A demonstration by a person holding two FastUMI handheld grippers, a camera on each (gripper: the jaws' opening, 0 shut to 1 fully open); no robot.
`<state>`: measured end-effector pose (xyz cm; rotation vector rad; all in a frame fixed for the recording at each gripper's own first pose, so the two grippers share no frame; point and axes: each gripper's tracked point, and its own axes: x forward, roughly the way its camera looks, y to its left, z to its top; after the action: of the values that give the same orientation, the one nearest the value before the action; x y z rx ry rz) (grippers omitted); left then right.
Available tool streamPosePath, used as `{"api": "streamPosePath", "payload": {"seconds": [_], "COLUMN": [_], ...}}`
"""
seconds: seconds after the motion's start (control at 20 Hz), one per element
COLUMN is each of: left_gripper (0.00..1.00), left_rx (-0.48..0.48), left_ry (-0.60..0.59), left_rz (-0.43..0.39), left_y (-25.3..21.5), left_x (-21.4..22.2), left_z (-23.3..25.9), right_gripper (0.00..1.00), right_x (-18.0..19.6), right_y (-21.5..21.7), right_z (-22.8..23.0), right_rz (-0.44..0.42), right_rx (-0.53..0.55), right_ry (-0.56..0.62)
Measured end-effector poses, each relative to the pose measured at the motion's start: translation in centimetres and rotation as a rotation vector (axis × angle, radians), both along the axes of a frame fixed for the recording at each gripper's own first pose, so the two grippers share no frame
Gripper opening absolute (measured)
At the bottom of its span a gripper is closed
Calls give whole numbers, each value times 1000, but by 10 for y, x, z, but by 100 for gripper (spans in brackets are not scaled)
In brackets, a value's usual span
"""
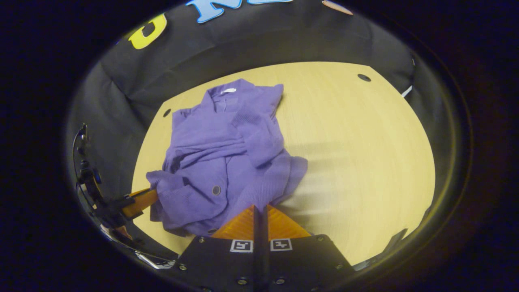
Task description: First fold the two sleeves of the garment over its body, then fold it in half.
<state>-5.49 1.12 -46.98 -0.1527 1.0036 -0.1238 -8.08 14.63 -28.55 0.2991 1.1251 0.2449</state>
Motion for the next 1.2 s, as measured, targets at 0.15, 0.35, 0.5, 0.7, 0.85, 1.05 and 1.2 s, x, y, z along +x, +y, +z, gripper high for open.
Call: {"api": "streamPosePath", "payload": {"seconds": [0.15, 0.35, 0.5, 0.7, 0.85, 1.05, 1.2], "left_gripper": [7, 7, 7, 7, 7, 7, 7], "left_rx": [-28, -54, -54, -49, -48, -82, -106], "left_ry": [-35, -86, -125, -148, -166, -178, -170], "left_rz": [38, 79, 94, 100, 119, 190, 217], "left_y": [3, 6, 11, 15, 17, 26, 25], "left_x": [34, 82, 115, 155, 184, 227, 254], "left_z": [11, 27, 37, 38, 35, 30, 15], "right_gripper": [1, 1, 1, 1, 1, 0, 0], "right_x": [31, 74, 105, 146, 181, 227, 253], "right_y": [-2, -7, -6, -9, -14, -26, -34], "right_z": [8, 24, 28, 30, 32, 16, -4], "right_rz": [3, -4, -12, -46, -147, -331, -428], "right_rx": [-4, -2, 1, 18, 66, 145, 166], "right_ry": [-44, -100, -132, -158, -175, -151, -142]}}
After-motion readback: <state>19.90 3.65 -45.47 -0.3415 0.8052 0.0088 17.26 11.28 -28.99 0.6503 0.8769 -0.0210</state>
